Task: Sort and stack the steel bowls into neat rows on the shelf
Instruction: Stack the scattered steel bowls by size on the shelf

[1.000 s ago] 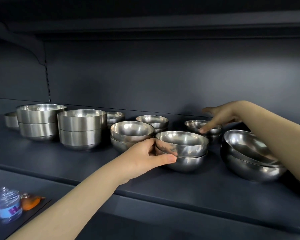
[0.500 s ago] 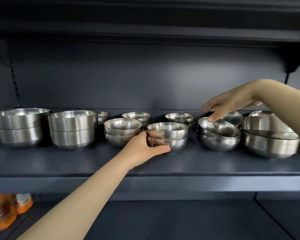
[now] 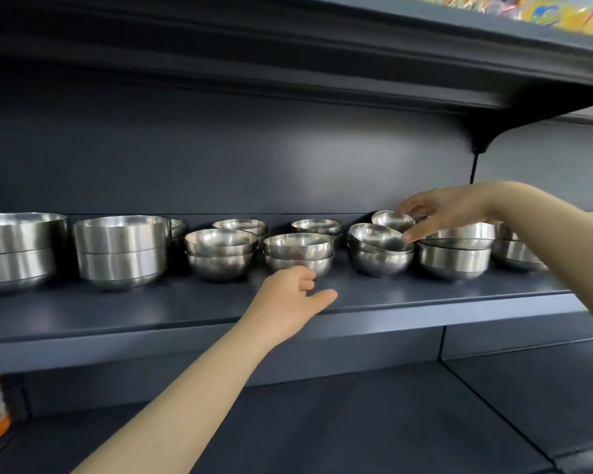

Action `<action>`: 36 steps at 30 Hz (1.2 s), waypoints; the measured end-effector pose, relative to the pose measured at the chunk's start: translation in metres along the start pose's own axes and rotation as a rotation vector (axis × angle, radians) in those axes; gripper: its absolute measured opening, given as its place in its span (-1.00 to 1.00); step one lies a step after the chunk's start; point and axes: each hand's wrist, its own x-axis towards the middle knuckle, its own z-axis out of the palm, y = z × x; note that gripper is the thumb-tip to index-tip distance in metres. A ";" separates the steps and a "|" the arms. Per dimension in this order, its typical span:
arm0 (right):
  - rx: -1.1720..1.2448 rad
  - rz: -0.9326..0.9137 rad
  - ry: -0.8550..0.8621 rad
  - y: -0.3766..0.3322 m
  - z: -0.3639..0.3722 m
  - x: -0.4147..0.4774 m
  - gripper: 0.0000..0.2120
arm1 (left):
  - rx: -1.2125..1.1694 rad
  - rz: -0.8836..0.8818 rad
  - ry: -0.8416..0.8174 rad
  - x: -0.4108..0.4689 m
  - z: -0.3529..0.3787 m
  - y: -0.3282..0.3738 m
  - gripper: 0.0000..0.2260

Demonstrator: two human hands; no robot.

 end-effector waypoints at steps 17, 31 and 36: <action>-0.149 -0.149 -0.076 0.042 -0.021 0.069 -0.23 | -0.197 -0.161 0.033 0.123 0.104 0.036 -0.53; -0.264 -0.239 -0.301 0.008 -0.002 0.134 -0.13 | -0.170 -0.203 0.236 0.120 0.096 0.022 -0.70; -0.252 -0.243 -0.316 -0.002 0.003 0.139 -0.14 | -0.167 -0.183 0.260 0.120 0.096 0.021 -0.69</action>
